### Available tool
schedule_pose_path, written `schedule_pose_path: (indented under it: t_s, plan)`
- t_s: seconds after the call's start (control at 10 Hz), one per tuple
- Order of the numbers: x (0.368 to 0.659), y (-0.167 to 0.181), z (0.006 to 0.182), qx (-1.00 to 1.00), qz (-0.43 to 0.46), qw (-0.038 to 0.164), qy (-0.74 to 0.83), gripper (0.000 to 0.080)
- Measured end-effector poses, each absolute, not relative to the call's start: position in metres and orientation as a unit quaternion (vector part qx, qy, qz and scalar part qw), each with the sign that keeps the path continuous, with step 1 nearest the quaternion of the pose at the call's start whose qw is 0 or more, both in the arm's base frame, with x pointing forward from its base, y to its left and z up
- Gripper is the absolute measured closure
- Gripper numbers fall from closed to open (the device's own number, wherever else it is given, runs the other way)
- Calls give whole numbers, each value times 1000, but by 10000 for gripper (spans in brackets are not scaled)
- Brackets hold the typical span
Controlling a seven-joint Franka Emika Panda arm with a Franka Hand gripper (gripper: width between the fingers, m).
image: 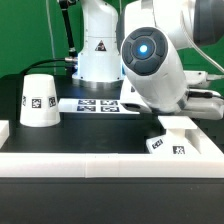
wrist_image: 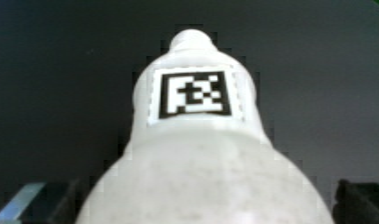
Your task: Assemble lamp
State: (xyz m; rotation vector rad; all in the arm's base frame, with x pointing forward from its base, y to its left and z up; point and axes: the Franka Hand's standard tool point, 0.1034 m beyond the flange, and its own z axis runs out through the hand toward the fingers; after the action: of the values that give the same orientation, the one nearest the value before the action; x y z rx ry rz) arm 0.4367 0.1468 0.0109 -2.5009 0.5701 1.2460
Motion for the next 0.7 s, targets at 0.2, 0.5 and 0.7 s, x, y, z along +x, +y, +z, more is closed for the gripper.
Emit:
schedule_pose_path:
  t_s: [0.2,0.5,0.7]
  plan:
    - [437,147,11,-868,432,144,198,120]
    - [436,149,11,-868,432,145,195,225]
    - [438,141,13,-870,429,153,191,225]
